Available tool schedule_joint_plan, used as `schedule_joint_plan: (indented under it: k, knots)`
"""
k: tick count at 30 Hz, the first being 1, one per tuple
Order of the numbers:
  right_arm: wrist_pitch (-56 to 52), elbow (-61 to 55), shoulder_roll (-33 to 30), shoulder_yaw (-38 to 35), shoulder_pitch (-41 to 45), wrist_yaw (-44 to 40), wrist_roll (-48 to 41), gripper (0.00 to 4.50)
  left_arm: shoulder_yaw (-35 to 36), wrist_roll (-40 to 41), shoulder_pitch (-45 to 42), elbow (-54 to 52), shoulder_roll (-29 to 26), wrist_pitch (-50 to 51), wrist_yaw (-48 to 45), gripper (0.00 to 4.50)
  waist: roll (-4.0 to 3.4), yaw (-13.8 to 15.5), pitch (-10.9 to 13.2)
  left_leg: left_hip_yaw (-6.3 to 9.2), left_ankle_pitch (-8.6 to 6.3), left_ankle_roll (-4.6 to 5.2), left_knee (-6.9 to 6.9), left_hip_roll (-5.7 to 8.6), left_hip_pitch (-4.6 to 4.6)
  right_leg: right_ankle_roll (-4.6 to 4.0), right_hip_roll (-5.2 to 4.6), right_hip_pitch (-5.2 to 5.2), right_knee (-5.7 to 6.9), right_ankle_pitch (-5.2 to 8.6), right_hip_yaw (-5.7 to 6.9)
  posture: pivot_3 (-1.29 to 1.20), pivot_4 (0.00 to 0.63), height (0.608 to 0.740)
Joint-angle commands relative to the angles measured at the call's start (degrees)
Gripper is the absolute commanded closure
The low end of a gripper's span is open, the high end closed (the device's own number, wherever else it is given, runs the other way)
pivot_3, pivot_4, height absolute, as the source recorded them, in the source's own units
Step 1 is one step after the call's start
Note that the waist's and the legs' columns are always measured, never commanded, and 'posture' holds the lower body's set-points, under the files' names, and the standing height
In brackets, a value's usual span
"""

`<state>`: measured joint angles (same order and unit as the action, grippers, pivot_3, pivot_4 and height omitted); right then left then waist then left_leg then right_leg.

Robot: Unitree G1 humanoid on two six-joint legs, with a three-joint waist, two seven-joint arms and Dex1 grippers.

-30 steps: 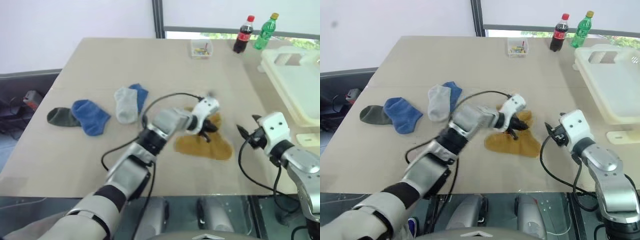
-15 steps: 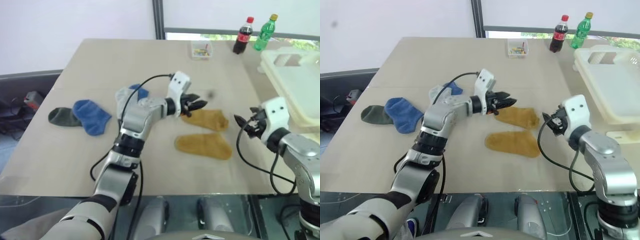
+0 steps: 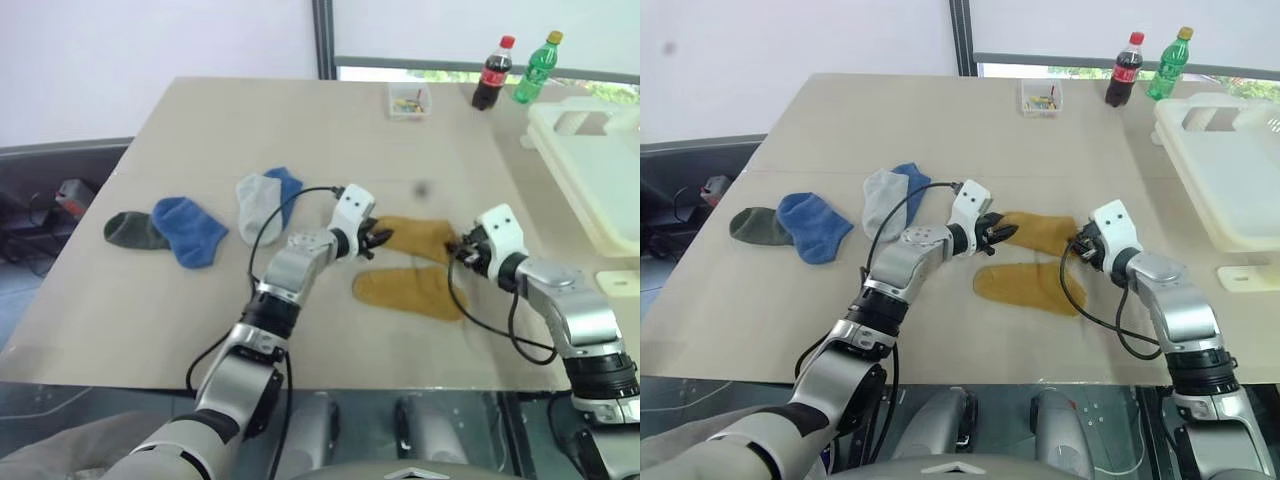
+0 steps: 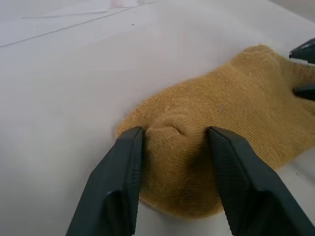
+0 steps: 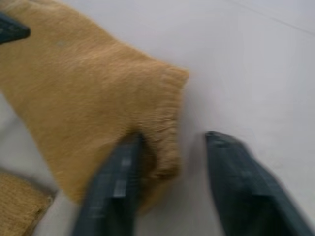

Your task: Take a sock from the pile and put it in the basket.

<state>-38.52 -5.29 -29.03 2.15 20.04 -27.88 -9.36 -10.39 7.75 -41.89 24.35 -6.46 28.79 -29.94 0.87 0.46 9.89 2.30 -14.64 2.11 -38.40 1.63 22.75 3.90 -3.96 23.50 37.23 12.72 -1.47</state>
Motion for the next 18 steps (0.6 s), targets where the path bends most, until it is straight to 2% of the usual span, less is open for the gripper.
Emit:
schedule_joint_plan:
  k: [1, 2, 3, 6, 10, 14, 18]
  knots:
    - [2.3, 1.0, -1.2, 0.1, 0.5, -0.7, 1.4, 4.44, 1.0, 0.4, 0.6, 2.6, 1.3, -0.5, -0.1, 3.87, 0.01, 0.1, 0.0, 0.00, 0.00, 0.00, -0.01, 0.01, 0.00, 0.00, -0.01, 0.00, 0.01, 0.00, 0.00, 0.00, 0.150, 0.740]
    - [2.7, 0.5, -1.3, -0.1, 0.5, -1.0, 1.2, 4.50, 1.8, 1.1, 0.6, 2.1, 1.5, -0.6, -0.6, 4.26, 0.01, 0.2, 0.0, 0.01, 0.00, 0.00, -0.02, 0.01, 0.01, 0.00, -0.02, 0.00, 0.00, 0.00, 0.00, 0.00, 0.150, 0.740]
    - [3.1, -0.3, -1.4, -0.4, 0.4, -1.2, 1.1, 4.50, 2.5, 1.9, 0.7, 1.2, 1.6, -0.6, -1.3, 4.46, 0.00, 0.2, 0.0, 0.01, 0.00, 0.00, -0.02, 0.02, 0.02, 0.00, -0.02, 0.00, 0.00, 0.00, 0.00, 0.00, 0.150, 0.740]
    - [3.2, -5.7, -2.4, -2.1, -0.2, -2.9, -0.8, 4.50, 5.9, 8.6, 2.0, -7.5, 0.5, 4.8, -5.9, 4.46, -0.01, 0.0, 0.0, 0.01, 0.00, 0.00, -0.01, 0.01, 0.09, 0.00, -0.03, 0.05, -0.01, 0.00, 0.00, 0.00, 0.150, 0.740]
    - [-5.0, -19.9, -5.3, -6.0, -3.0, -5.5, -7.2, 4.50, 9.7, 20.1, 4.8, -23.8, -5.7, 21.3, -11.1, 4.46, -0.02, -0.9, 0.1, 0.05, 0.00, -0.01, 0.01, -0.21, 0.38, 0.00, -0.01, 0.33, 0.00, 0.01, 0.02, 0.00, 0.150, 0.740]
    - [-13.1, -32.1, -6.9, -8.9, -7.3, -4.3, -11.8, 4.50, 11.7, 26.6, 8.9, -35.6, -11.8, 31.1, -11.1, 4.46, -0.05, -1.4, 0.1, 0.12, -0.01, -0.01, 0.05, -0.29, 0.28, -0.02, 0.03, 0.24, -0.06, 0.01, 0.04, 0.00, 0.150, 0.740]
    - [-18.8, -40.4, -7.7, -10.5, -13.7, -2.1, -13.6, 4.50, 12.9, 31.3, 14.0, -44.4, -14.3, 38.0, -8.7, 4.46, -0.04, -1.0, 0.1, 0.19, -0.01, 0.00, 0.04, -0.26, 0.12, -0.01, 0.01, 0.02, -0.09, 0.02, 0.09, 0.00, 0.150, 0.740]
